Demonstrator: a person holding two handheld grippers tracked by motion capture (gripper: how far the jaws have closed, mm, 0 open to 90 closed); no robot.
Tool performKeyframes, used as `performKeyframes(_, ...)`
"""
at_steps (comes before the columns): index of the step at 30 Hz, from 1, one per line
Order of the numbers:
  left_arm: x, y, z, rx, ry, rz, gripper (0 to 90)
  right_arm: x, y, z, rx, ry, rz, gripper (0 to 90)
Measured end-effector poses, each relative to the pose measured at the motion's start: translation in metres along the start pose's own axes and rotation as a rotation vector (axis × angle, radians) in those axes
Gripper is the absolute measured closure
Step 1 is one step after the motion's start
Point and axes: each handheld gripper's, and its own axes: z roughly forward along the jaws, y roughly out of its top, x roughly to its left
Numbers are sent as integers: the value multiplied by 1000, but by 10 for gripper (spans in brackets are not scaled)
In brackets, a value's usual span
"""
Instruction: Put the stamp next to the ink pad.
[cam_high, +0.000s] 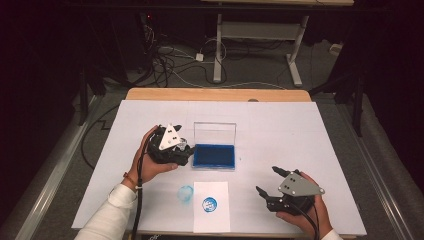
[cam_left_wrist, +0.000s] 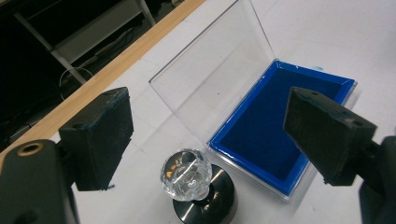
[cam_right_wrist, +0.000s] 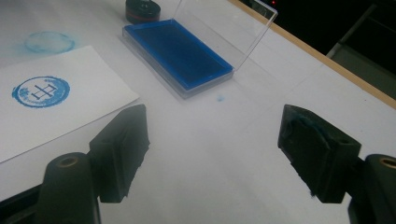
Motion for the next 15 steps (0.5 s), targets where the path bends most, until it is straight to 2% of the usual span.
performKeyframes(15,-15,9,-18,-36,-8,43,155,0,1,-3,-12,-8,2,249)
